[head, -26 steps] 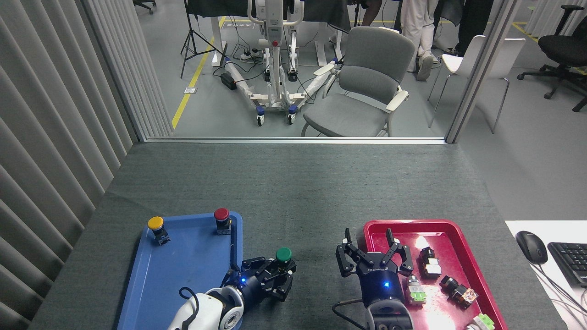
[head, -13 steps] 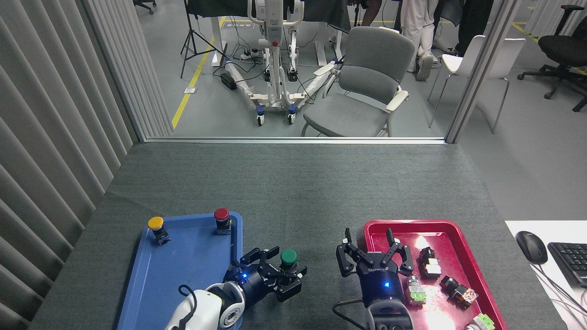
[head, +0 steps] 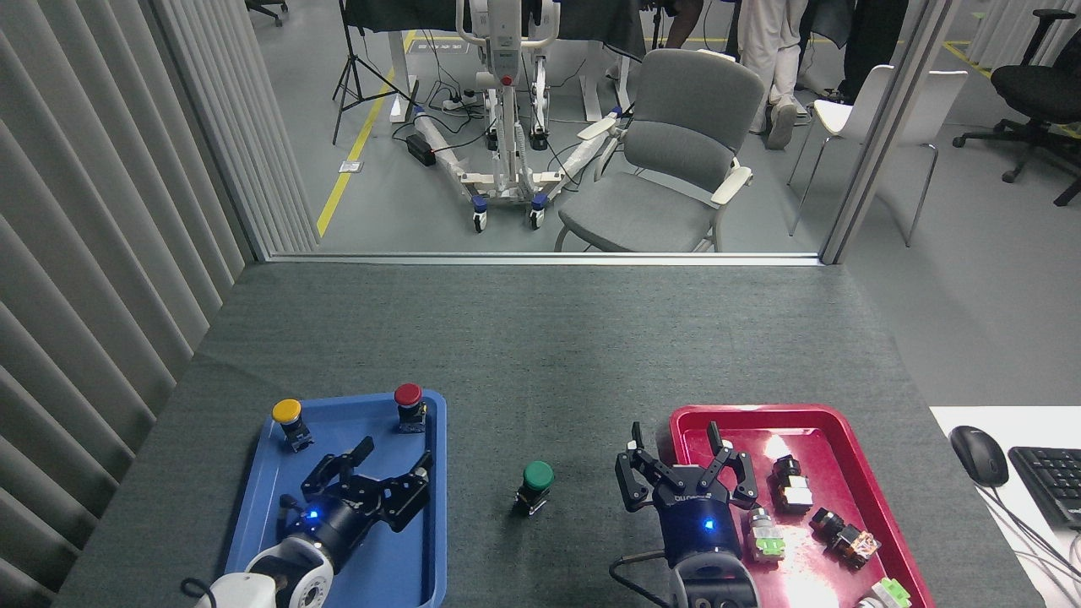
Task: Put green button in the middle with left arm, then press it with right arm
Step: 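Open the left hand and withdraw it back over the blue tray, then move the right hand over the green button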
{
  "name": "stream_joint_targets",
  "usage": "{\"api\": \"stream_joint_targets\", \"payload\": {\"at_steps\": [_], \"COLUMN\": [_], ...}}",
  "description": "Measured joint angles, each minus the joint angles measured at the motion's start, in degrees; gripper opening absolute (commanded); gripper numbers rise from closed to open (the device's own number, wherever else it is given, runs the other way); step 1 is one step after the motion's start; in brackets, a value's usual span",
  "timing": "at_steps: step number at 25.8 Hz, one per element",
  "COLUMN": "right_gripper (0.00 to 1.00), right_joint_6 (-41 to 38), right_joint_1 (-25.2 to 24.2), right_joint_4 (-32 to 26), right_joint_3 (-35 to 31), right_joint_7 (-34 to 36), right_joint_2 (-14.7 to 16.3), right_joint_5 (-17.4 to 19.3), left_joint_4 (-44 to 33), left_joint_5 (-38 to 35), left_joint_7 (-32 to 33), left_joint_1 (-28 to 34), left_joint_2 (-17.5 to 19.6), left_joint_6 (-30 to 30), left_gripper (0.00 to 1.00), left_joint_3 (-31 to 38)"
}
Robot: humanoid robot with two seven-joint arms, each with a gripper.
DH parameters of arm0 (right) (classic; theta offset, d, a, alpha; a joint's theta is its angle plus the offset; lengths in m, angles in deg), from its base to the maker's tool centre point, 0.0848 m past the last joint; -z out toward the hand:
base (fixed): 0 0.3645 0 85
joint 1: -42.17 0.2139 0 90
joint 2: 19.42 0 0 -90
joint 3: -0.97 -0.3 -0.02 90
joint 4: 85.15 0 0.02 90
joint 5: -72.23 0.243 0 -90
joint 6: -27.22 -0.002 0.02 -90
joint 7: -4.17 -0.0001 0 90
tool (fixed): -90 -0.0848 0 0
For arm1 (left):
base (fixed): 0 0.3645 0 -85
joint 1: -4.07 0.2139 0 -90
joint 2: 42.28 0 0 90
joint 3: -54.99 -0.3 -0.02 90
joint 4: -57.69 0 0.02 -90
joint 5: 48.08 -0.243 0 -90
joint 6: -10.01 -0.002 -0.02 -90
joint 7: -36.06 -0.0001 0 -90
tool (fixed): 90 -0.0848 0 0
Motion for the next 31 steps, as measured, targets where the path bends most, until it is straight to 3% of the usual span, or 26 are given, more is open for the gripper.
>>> {"api": "stream_joint_targets", "payload": {"at_steps": [7,12,14,18,24,31], "right_gripper": [0.99,0.99,0.95,0.75,0.50,0.06], "right_joint_6": [-0.07,-0.23,-0.37,-0.57,-3.83,-8.69], "right_joint_1": [0.04,0.04,0.05,0.23,0.60,0.79], "right_joint_4": [0.01,0.01,0.02,0.31,0.55,0.56], "right_joint_3": [0.10,0.16,0.22,1.56,3.83,6.21], "right_joint_7": [-0.11,-0.12,-0.12,-0.39,-1.90,-5.61], "right_joint_2": [-0.06,-0.07,-0.07,-0.13,-0.30,-1.02], "right_joint_5": [-0.02,-0.05,-0.05,-0.05,-0.05,-0.05], "left_joint_4": [-2.10,-0.47,-0.30,-0.50,-0.43,-0.69], "left_joint_5": [-0.28,-0.62,-0.73,-0.93,-1.91,-5.24], "left_joint_7": [-1.99,-3.76,-4.13,-5.50,-13.22,-14.09], "left_joint_1": [3.59,4.52,4.61,5.03,6.63,5.86], "left_joint_2": [-0.13,-1.14,-1.23,-1.04,-0.95,-0.83], "left_joint_6": [-12.06,-15.81,-16.45,-16.77,-16.87,-16.75], "left_gripper": [0.99,0.99,0.99,0.99,0.99,0.99], "left_joint_3": [5.95,8.15,8.40,8.51,8.53,8.67]}}
